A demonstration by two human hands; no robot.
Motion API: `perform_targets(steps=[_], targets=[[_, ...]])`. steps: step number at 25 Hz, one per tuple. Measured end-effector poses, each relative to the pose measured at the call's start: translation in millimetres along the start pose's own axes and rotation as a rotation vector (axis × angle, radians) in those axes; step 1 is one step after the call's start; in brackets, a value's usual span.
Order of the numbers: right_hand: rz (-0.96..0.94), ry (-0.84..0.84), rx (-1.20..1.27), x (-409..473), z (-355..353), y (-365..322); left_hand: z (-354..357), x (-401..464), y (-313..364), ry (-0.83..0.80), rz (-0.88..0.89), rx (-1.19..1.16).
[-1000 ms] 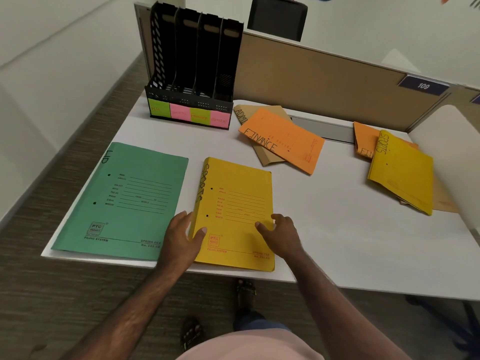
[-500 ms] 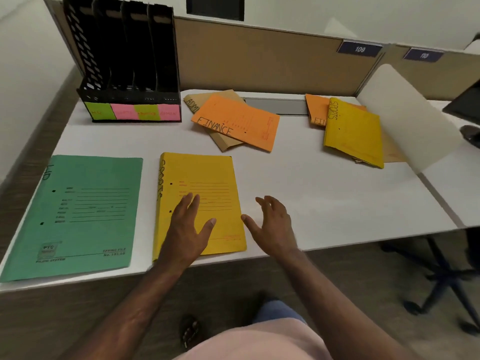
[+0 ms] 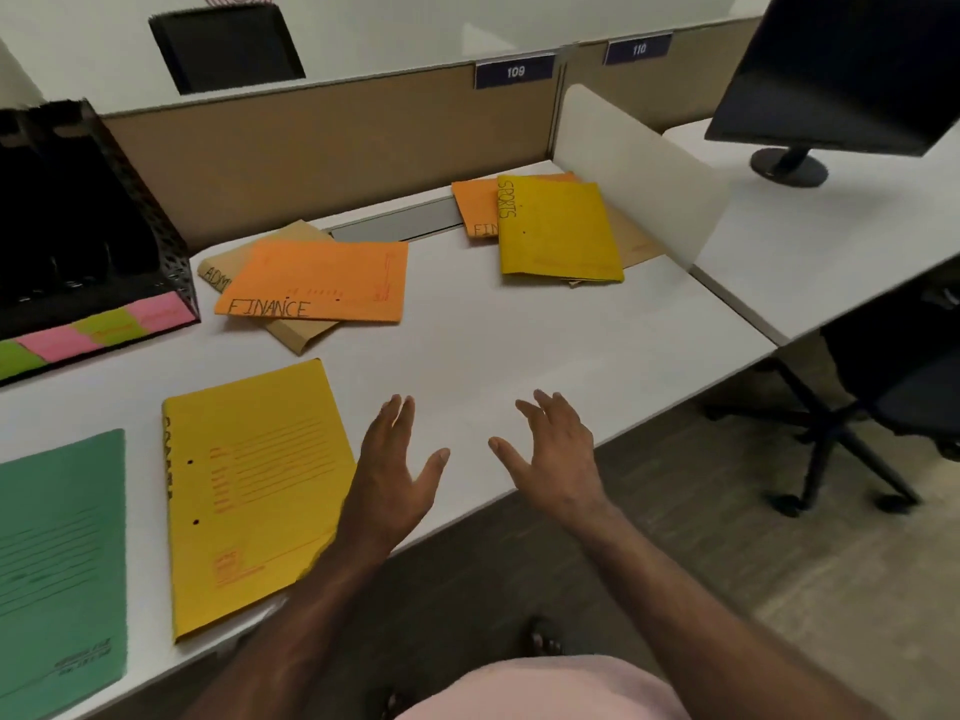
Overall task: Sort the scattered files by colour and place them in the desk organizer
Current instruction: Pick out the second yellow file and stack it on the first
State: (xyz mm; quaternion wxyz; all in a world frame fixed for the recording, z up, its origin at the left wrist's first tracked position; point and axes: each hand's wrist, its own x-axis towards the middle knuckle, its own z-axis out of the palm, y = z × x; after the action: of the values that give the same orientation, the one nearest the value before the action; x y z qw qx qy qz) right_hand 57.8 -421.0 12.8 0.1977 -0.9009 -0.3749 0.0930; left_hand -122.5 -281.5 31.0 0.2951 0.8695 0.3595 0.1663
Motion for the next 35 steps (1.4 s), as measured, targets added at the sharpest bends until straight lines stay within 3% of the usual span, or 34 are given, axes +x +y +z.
perform_targets(steps=[7,14,35], targets=[[0.088,0.046,0.045,10.1,-45.2,63.9,52.9,25.3,80.8,-0.039,0.079,-0.023],[0.135,0.039,0.035,17.3,-60.1,131.1,97.8,35.2,119.2,-0.106,0.084,-0.008],[0.216,0.053,0.045,99.9,-59.8,150.4,134.9,142.6,106.0,-0.193,0.169,-0.002]])
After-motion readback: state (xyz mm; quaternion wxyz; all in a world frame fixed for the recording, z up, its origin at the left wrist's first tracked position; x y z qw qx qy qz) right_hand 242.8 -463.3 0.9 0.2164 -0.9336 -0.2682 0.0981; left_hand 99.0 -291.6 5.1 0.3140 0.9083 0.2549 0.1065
